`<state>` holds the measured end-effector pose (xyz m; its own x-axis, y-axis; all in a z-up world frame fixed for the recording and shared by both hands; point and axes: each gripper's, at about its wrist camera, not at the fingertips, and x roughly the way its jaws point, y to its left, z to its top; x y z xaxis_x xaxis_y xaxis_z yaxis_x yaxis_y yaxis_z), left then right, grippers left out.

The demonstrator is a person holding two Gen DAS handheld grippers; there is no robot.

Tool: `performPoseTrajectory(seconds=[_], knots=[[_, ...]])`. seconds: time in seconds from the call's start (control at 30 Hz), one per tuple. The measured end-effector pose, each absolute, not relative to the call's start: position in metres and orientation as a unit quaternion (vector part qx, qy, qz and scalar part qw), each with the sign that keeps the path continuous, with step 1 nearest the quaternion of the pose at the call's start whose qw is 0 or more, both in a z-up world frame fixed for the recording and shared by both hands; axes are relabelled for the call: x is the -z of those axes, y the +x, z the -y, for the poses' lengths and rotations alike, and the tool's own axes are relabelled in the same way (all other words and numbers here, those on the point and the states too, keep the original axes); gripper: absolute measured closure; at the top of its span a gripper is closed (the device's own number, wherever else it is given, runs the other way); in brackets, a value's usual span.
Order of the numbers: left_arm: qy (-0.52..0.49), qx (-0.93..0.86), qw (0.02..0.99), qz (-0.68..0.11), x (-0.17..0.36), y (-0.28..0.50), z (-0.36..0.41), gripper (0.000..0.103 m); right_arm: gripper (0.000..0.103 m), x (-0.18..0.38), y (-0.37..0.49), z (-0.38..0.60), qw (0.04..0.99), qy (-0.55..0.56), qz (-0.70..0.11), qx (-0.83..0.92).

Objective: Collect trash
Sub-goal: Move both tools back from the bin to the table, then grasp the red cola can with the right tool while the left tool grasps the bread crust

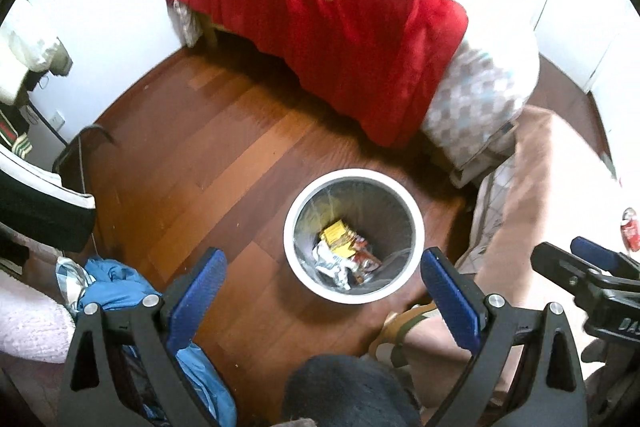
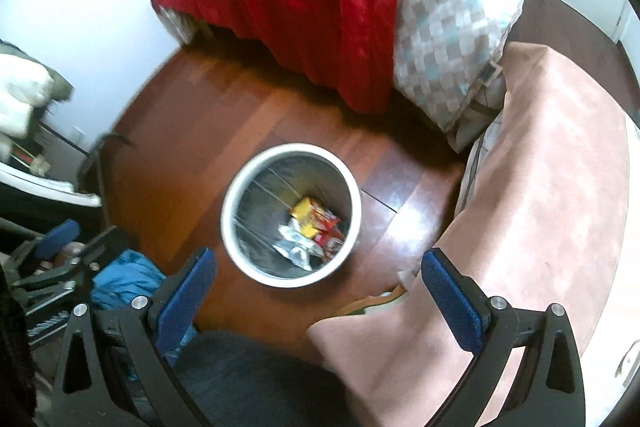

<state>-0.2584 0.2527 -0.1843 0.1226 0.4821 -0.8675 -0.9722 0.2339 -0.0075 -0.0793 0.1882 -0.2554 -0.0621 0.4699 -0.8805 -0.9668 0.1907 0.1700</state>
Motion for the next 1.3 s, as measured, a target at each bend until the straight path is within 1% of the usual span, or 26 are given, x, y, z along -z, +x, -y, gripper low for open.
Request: performPoseTrajectory(seconds=[0.17,0.27,0.33,0.5,0.6,0.63,0.7,0.83,1.0,1.1,1.2,1.23,1.27,1.3], knots=[[-0.291,-0.530,0.702,-0.375,0.162,-0.225,-0.227,0.004,0.000,0.211,-0.054,-0.140,0.627,-0.210,-0.464,-0.589],[-0.282,-0.512,0.715,-0.385,0.166,-0.185,-0.213,0.004,0.000,0.195,-0.023,-0.110,0.640,-0.191,-0.469,-0.578],[-0.284,-0.491,0.723,-0.395,0.178,-0.146,-0.202,0.004,0.000,0.187,0.011,-0.084,0.660,-0.189,-0.467,-0.557],[-0.269,-0.444,0.733,-0.439,0.221,-0.023,-0.173,0.004,0.000,0.183,0.109,-0.037,0.714,-0.258,-0.438,-0.482],[-0.251,-0.413,0.739,-0.469,0.247,0.063,-0.154,0.004,0.000,0.188,0.184,-0.020,0.735,-0.321,-0.417,-0.428],[-0.246,-0.406,0.740,-0.477,0.253,0.081,-0.152,0.004,0.000,0.189,0.212,-0.017,0.739,-0.339,-0.411,-0.413],[-0.232,-0.386,0.739,-0.500,0.270,0.133,-0.144,0.004,0.000,0.195,0.258,-0.017,0.739,-0.373,-0.399,-0.395],[-0.206,-0.378,0.734,-0.526,0.291,0.198,-0.145,0.004,0.000,0.213,0.343,-0.032,0.717,-0.448,-0.380,-0.375],[-0.191,-0.378,0.729,-0.537,0.302,0.235,-0.156,0.004,0.000,0.250,0.402,-0.066,0.654,-0.524,-0.366,-0.405],[-0.183,-0.379,0.730,-0.538,0.303,0.245,-0.162,0.004,0.000,0.270,0.418,-0.080,0.622,-0.533,-0.392,-0.419],[-0.180,-0.381,0.731,-0.536,0.302,0.249,-0.167,0.004,0.001,0.288,0.433,-0.090,0.601,-0.518,-0.428,-0.434],[-0.181,-0.381,0.731,-0.536,0.302,0.249,-0.168,0.004,0.012,0.292,0.437,-0.090,0.602,-0.509,-0.438,-0.431],[-0.179,-0.382,0.732,-0.535,0.302,0.248,-0.169,0.004,0.015,0.293,0.441,-0.089,0.605,-0.494,-0.450,-0.433],[-0.177,-0.383,0.732,-0.535,0.301,0.247,-0.169,0.004,0.016,0.293,0.443,-0.088,0.612,-0.483,-0.454,-0.431]])
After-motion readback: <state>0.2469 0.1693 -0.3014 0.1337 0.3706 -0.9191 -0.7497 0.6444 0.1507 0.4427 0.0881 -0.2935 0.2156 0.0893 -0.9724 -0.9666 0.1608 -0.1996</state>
